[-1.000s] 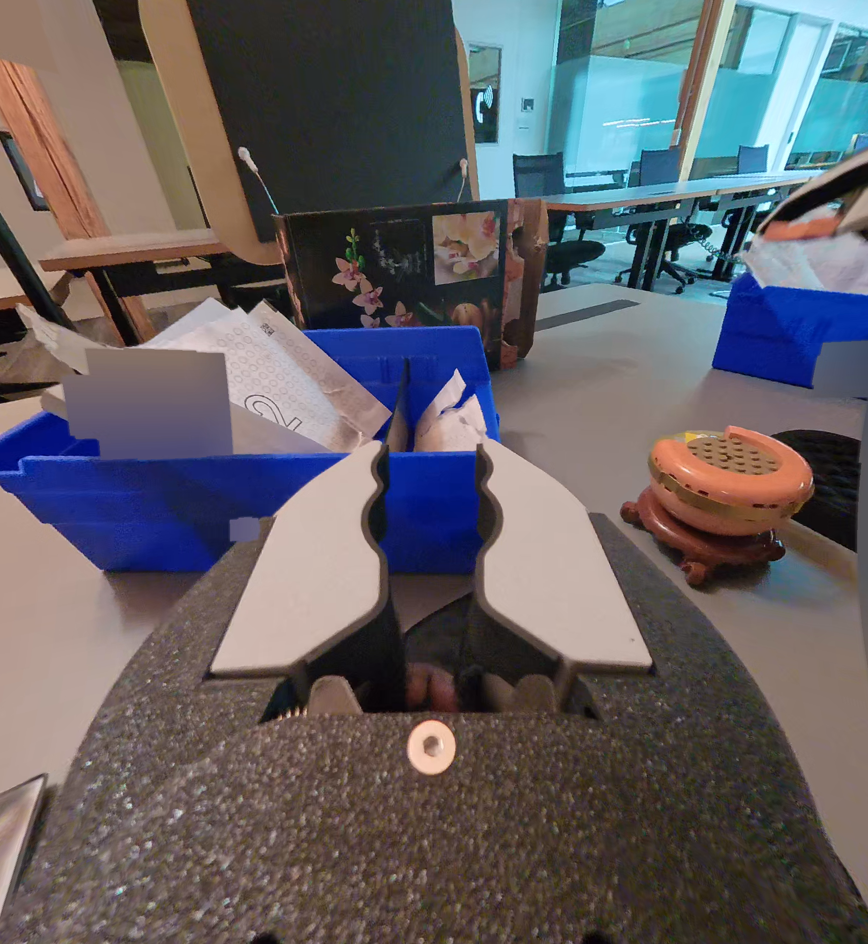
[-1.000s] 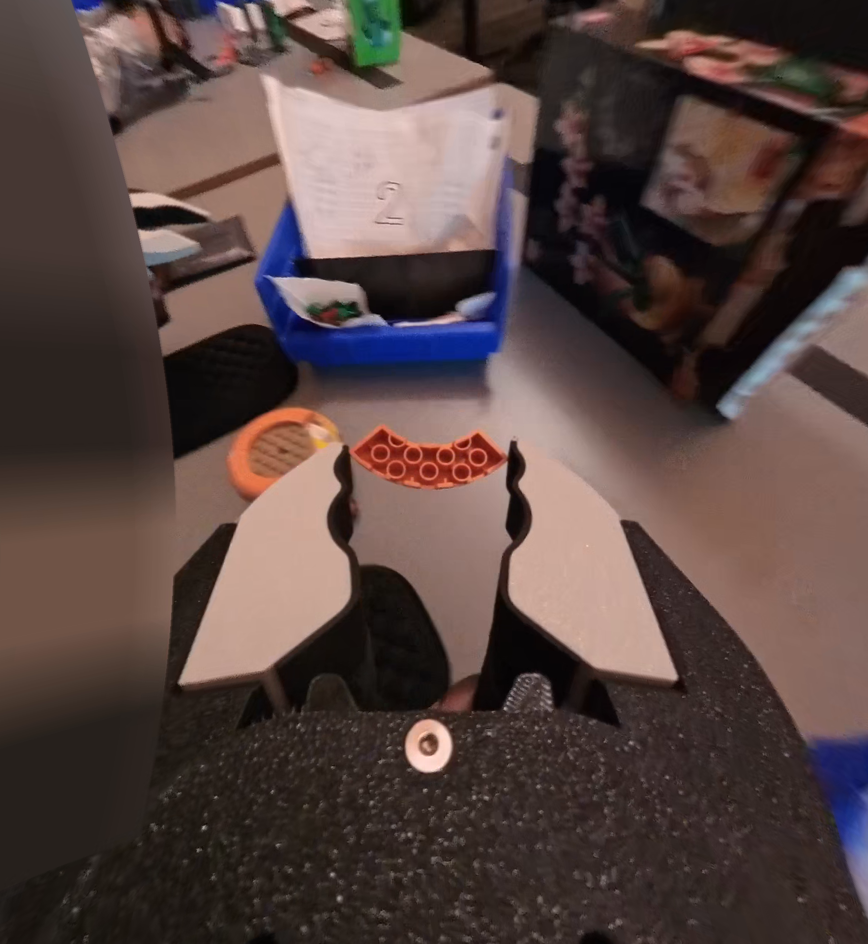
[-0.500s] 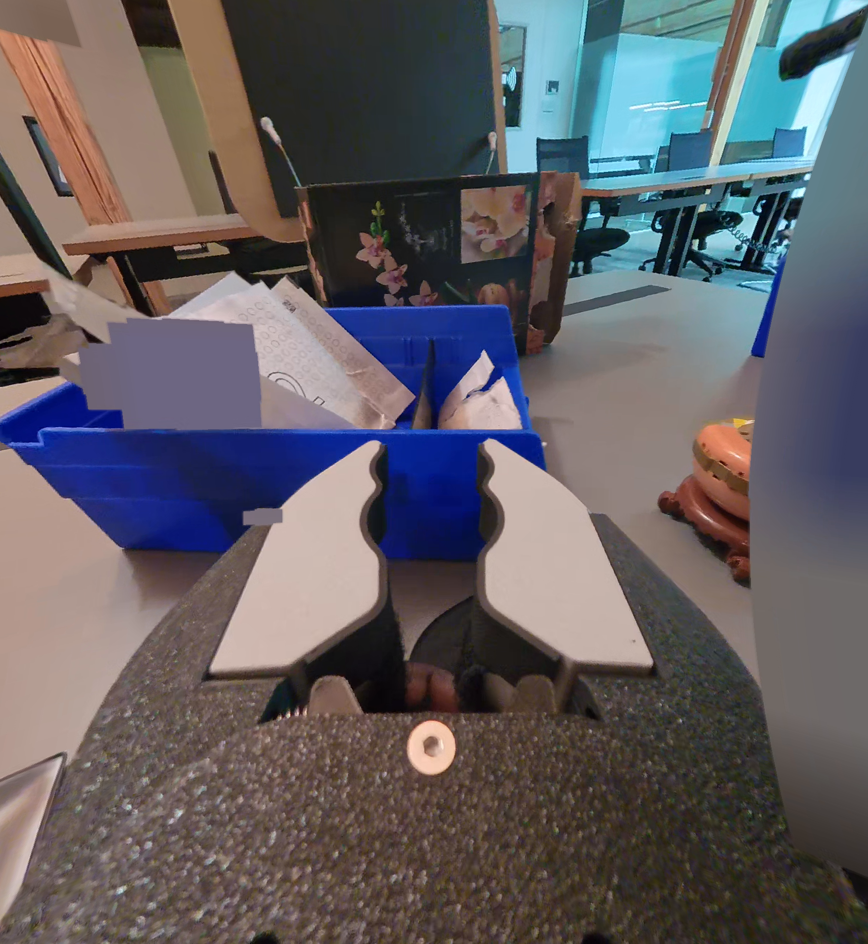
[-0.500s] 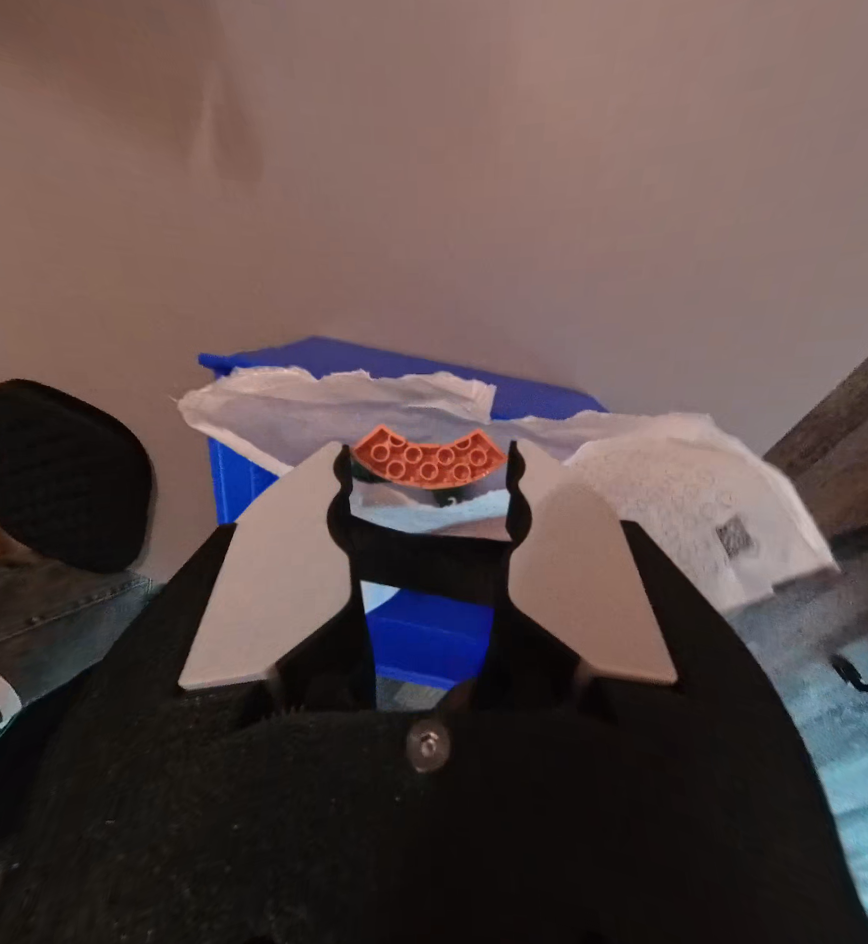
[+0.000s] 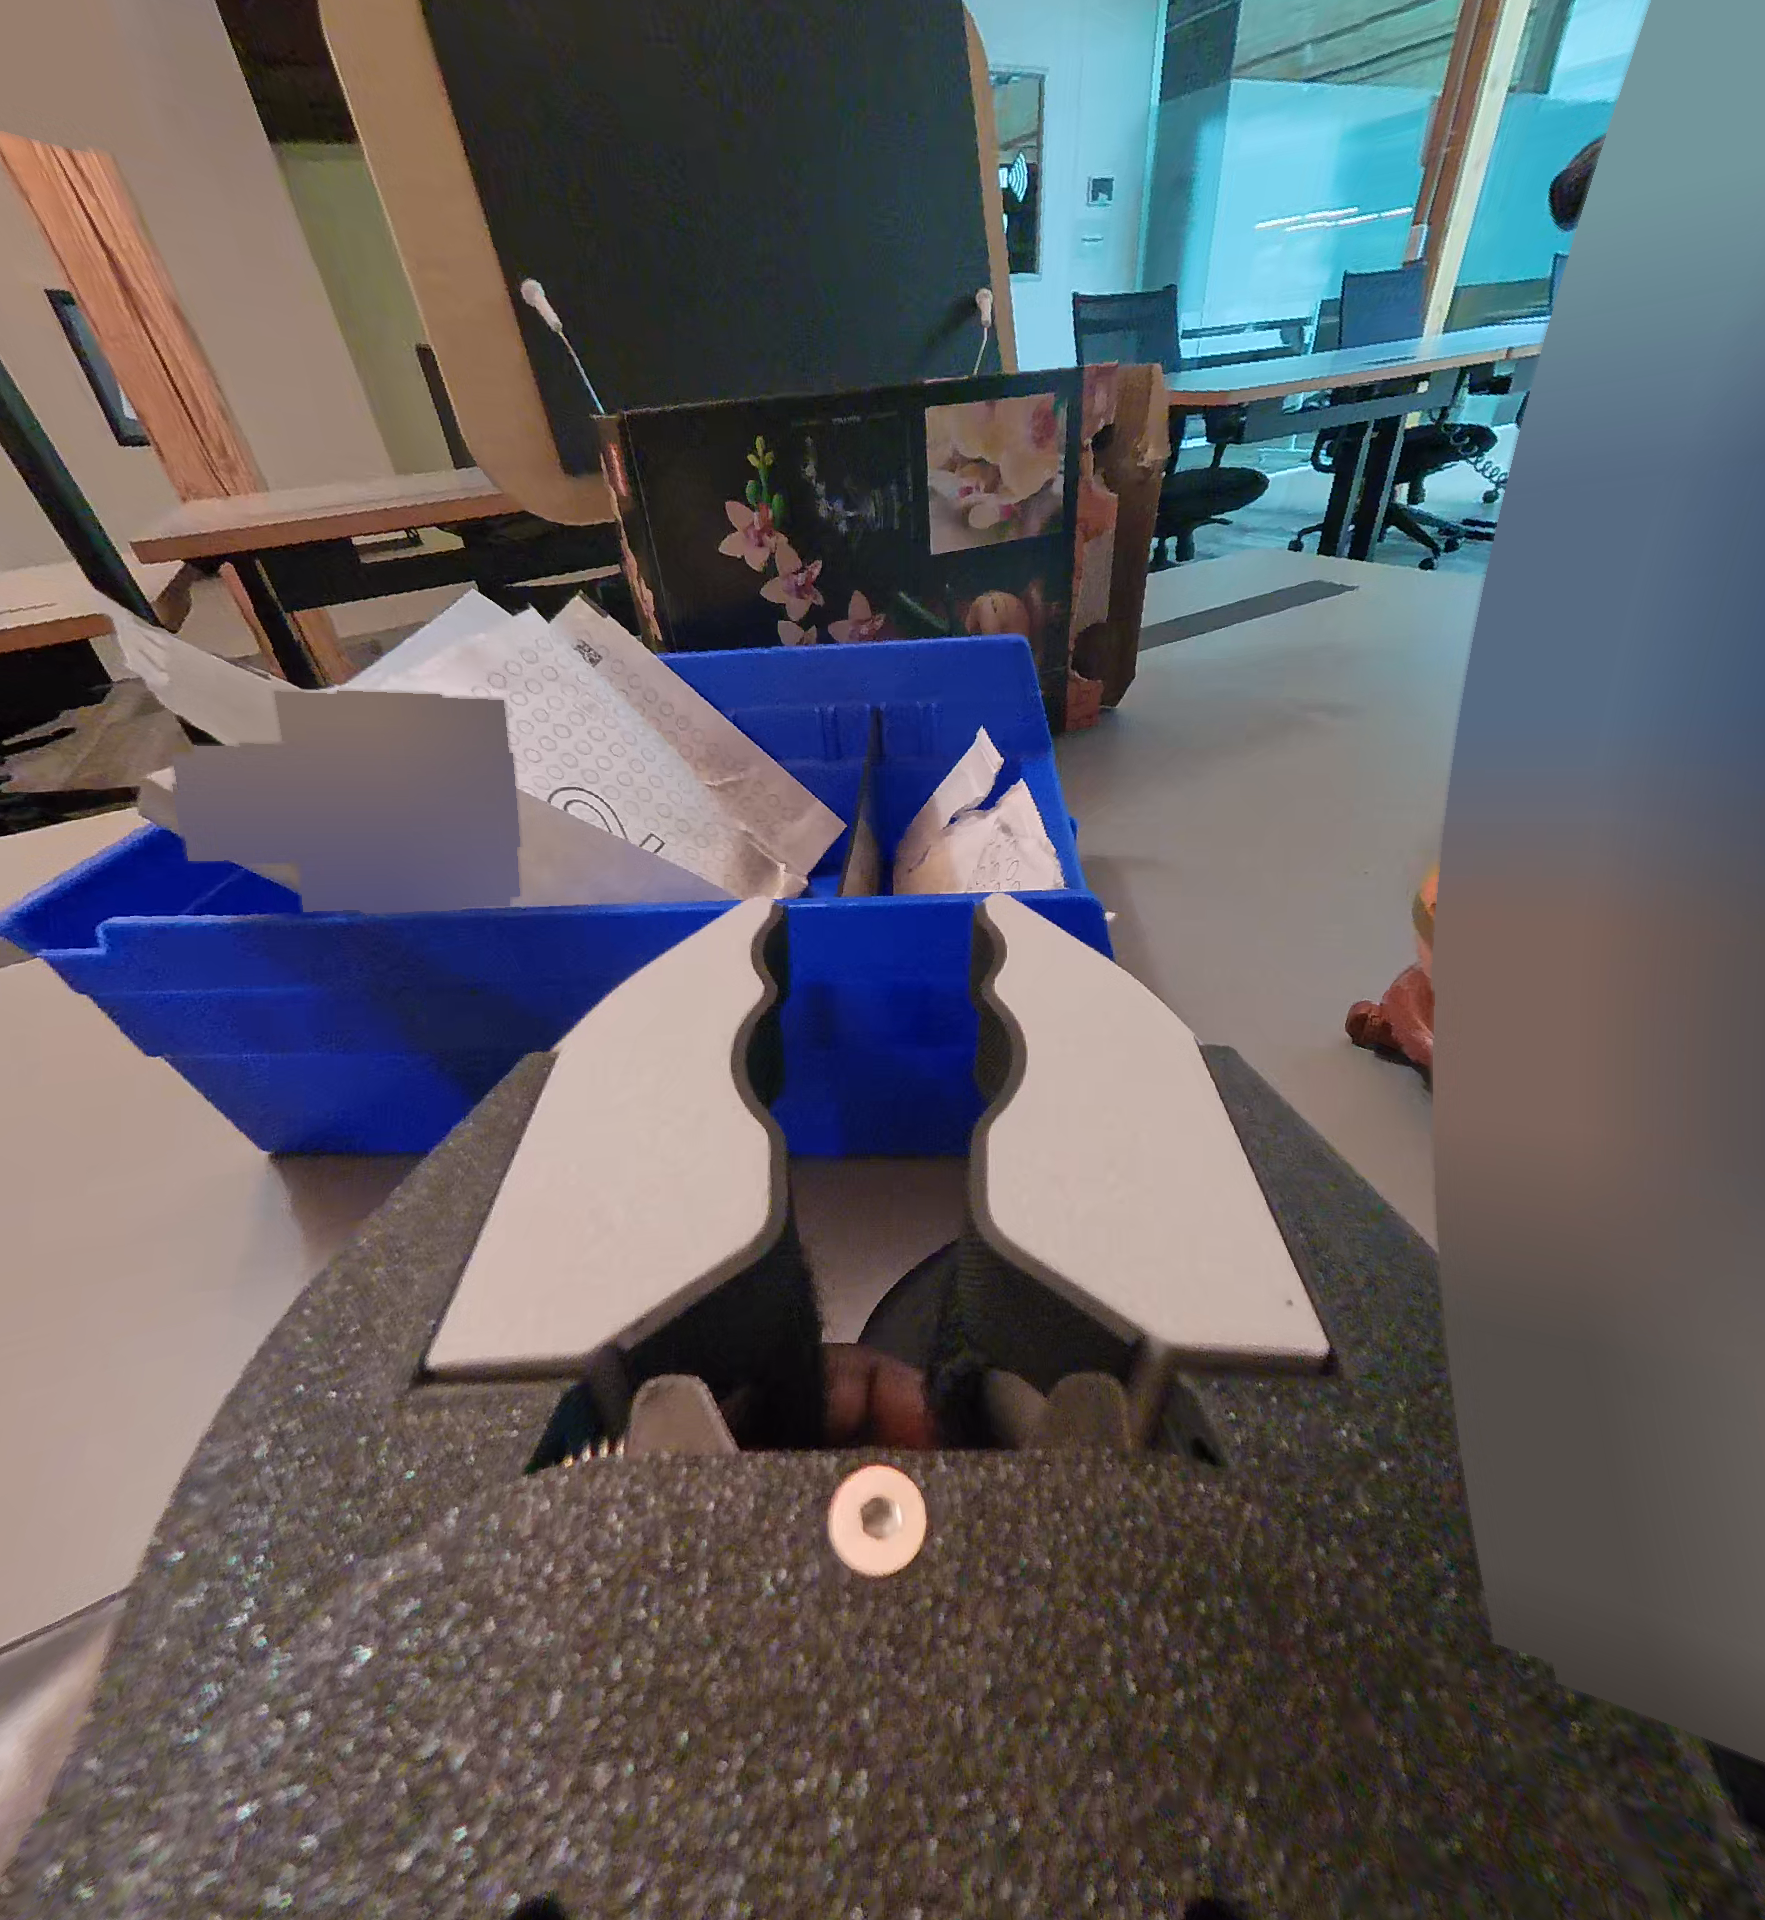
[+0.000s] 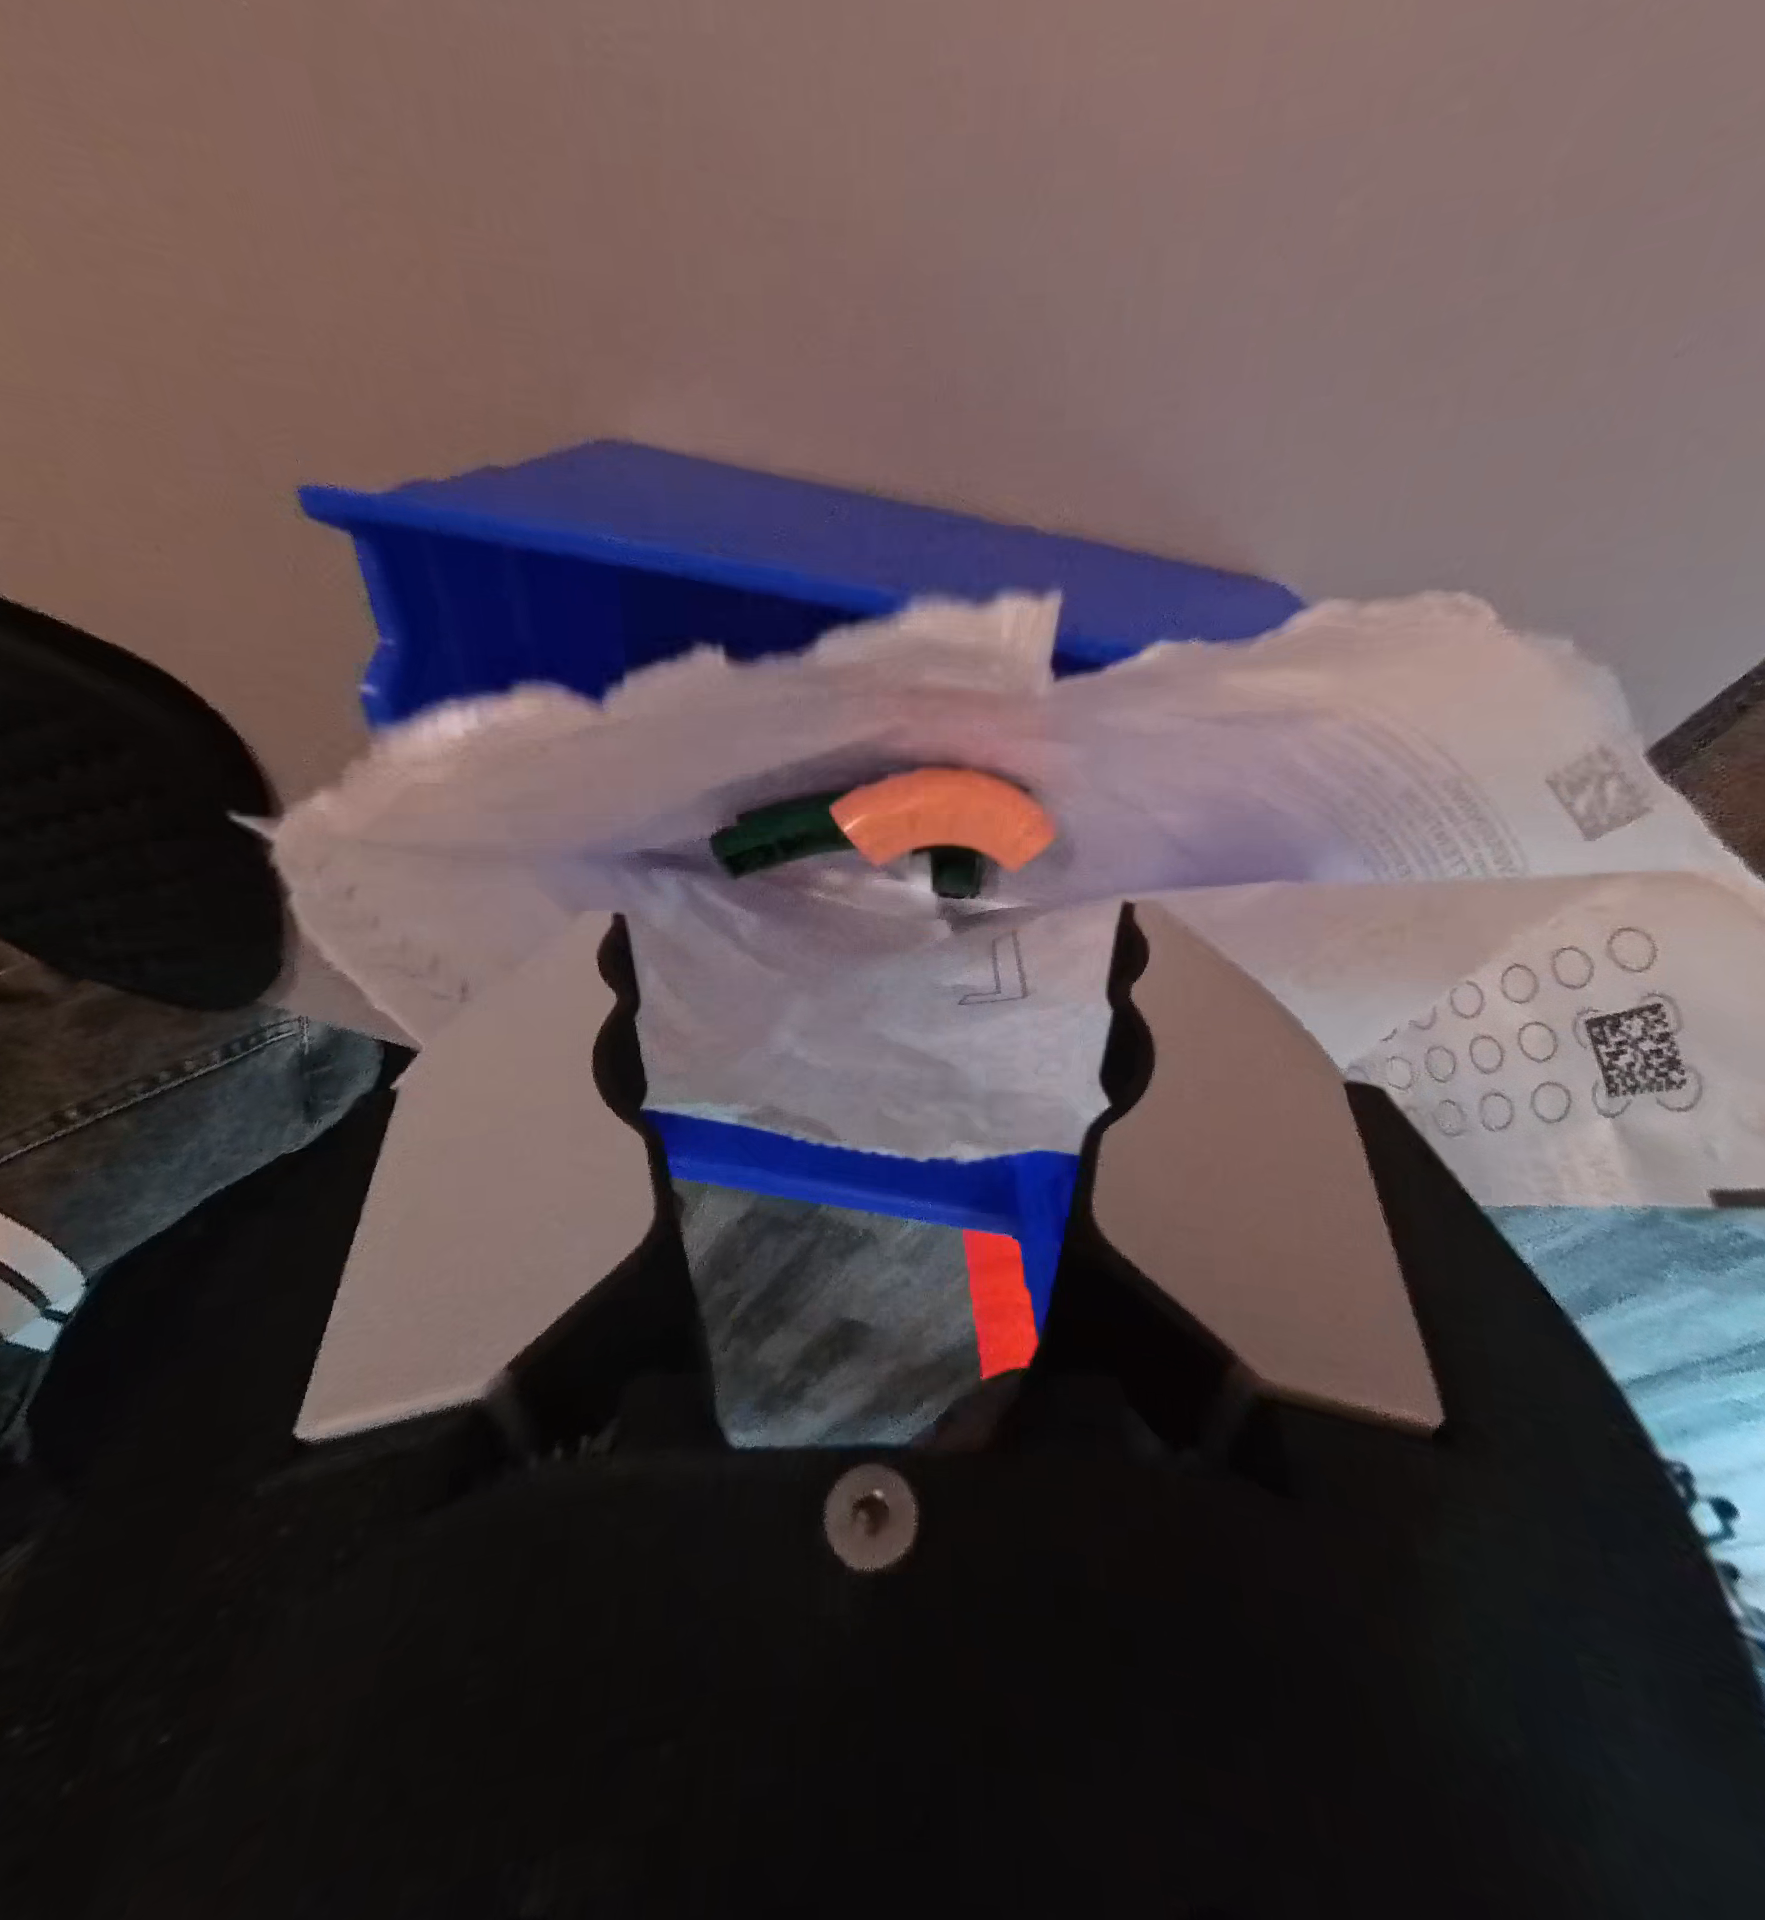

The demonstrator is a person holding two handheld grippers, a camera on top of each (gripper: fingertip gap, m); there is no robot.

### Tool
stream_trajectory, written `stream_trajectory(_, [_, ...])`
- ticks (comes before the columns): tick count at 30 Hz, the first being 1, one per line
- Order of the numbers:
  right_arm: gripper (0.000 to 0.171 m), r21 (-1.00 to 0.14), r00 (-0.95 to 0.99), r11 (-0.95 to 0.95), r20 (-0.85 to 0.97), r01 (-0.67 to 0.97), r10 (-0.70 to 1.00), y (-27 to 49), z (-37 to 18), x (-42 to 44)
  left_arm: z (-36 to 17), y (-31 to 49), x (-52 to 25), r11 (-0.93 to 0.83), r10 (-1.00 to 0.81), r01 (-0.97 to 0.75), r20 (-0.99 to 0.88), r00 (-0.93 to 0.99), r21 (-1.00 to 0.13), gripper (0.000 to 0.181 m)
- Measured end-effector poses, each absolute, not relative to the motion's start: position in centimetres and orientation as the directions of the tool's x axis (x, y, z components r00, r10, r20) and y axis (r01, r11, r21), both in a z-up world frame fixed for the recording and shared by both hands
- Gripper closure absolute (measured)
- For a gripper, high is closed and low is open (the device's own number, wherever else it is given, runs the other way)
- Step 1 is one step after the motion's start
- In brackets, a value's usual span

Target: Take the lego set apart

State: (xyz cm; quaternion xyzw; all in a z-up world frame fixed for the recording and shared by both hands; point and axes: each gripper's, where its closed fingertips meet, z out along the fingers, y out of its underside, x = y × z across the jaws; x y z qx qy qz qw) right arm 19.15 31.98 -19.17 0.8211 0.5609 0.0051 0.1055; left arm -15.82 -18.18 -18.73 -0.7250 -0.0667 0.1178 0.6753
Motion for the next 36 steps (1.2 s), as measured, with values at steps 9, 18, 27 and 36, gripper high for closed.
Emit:
stream_trajectory(9, [0.107, -0.106, 0.273, -0.271, 0.012, 0.957, 0.962, 33.3, -16.7, 16.2, -18.5, -18.4, -14.6, -0.098, 0.236, -0.097, -0.118, 0.965, -0.99, 0.149])
stream_trajectory(18, [0.078, -0.263, 0.151, -0.108, 0.149, 0.959, 0.977, 28.4, -13.6, 16.2, -18.0, -18.3, -12.5, -0.095, 0.181, -0.151, -0.166, 0.969, -0.984, 0.149])
stream_trajectory(27, [0.081, -0.229, 0.194, -0.159, 0.137, 0.96, 0.972, 19.4, -19.2, 20.3, -17.8, -17.4, -10.9, -0.077, 0.108, -0.189, -0.196, 0.975, -0.979, 0.148])
stream_trajectory(36, [0.162, -0.095, 0.091, -0.079, 0.131, 0.992, 0.987, 19.2, -25.0, 20.7, -17.2, -18.0, -10.1, -0.053, 0.095, -0.205, -0.21, 0.973, -0.977, 0.148])
